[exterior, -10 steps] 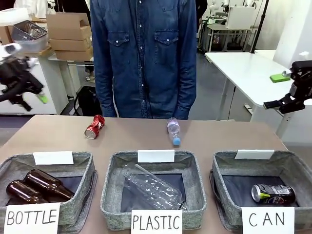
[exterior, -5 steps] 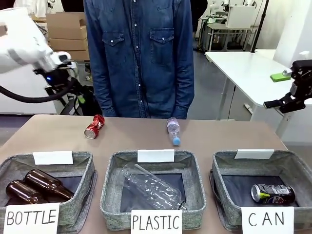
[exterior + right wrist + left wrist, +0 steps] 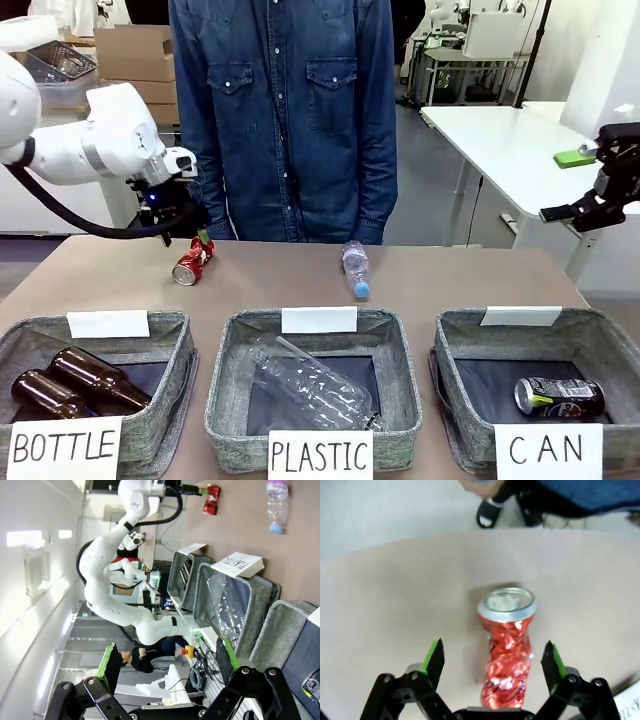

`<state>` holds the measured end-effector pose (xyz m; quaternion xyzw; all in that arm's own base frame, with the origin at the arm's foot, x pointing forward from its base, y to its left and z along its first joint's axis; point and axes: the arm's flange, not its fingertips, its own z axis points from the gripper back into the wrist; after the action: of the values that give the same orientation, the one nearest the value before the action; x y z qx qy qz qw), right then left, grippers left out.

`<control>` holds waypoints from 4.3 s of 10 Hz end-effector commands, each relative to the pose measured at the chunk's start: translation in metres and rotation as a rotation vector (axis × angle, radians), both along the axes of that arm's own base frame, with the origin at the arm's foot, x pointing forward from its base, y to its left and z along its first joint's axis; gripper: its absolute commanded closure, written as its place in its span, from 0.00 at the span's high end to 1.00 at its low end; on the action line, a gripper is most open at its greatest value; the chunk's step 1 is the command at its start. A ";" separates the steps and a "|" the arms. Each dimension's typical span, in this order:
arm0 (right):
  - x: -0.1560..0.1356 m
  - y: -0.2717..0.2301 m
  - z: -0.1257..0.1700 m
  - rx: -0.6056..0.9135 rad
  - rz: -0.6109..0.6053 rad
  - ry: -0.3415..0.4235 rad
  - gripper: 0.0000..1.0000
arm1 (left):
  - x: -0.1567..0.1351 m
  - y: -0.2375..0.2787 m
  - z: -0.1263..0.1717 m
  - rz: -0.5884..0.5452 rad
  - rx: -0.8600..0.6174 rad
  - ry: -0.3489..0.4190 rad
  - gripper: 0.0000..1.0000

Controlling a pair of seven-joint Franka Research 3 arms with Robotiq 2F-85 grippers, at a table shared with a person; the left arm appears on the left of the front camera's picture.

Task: Sort the can waste into the basket.
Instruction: Pick up the can waste from the table and place it in the right Fabric basket.

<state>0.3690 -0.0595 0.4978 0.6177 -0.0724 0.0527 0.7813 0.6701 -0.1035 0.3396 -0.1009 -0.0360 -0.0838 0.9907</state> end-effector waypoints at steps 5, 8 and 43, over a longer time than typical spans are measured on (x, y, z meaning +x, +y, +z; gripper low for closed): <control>-0.001 -0.003 0.001 -0.002 0.013 -0.016 1.00 | -0.005 -0.016 -0.017 -0.001 0.053 0.073 1.00; -0.001 -0.003 0.001 -0.002 0.013 -0.016 1.00 | -0.010 -0.020 -0.021 0.000 0.065 0.065 0.00; -0.001 -0.003 0.001 -0.002 0.013 -0.016 1.00 | -0.445 0.039 0.159 -1.176 0.283 -0.451 0.00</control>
<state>0.3703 -0.0603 0.4982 0.6173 -0.0722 0.0528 0.7816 0.2346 -0.0484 0.5415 0.0544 -0.1544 -0.6379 0.7525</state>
